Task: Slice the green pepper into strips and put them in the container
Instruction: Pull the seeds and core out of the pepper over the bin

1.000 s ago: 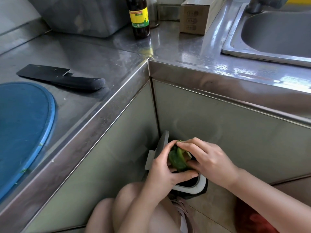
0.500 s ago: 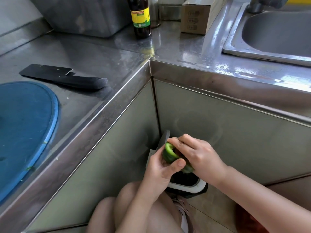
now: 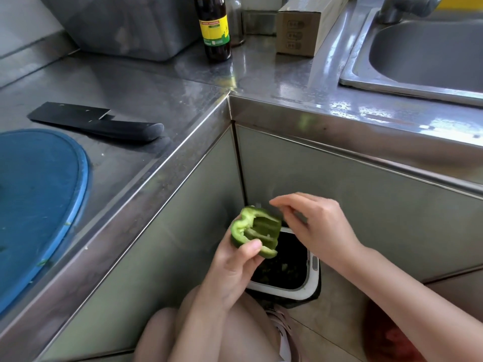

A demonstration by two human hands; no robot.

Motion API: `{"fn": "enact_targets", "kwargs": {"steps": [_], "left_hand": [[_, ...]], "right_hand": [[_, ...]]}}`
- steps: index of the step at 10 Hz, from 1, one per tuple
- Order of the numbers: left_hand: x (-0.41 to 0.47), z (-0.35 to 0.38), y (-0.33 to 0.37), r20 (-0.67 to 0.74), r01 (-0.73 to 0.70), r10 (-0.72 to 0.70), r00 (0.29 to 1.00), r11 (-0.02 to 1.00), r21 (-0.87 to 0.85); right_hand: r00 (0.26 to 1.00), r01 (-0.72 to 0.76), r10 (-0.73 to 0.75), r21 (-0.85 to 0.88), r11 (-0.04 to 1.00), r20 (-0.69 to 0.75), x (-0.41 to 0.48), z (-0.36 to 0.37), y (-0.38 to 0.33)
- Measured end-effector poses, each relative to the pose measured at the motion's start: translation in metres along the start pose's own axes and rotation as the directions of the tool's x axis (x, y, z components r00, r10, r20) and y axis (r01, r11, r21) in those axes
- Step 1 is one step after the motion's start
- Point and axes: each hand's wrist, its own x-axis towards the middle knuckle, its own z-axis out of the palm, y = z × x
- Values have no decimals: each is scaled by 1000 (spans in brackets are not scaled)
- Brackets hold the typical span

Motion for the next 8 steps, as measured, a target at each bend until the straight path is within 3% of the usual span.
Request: {"fn": "enact_targets", "kwargs": {"steps": [1,3,5,8], "left_hand": [[2,-6,3,-10,-27,26,1000,992,-126],[7,-7,3,-150,-73,45,988,979,-188],[7,2,4,-183,-51,29,983,992,-119],[4,6,8,-177,-29,9,984,994,-108]], "right_hand": [[995,-60,66,-85,995,78,-6,6,11],[977,-177,178,-21,984,118,-7,23,27],[995,-74,67,93,993,77,-2,20,13],[986,106,-108,20,994,130,0,29,14]]}}
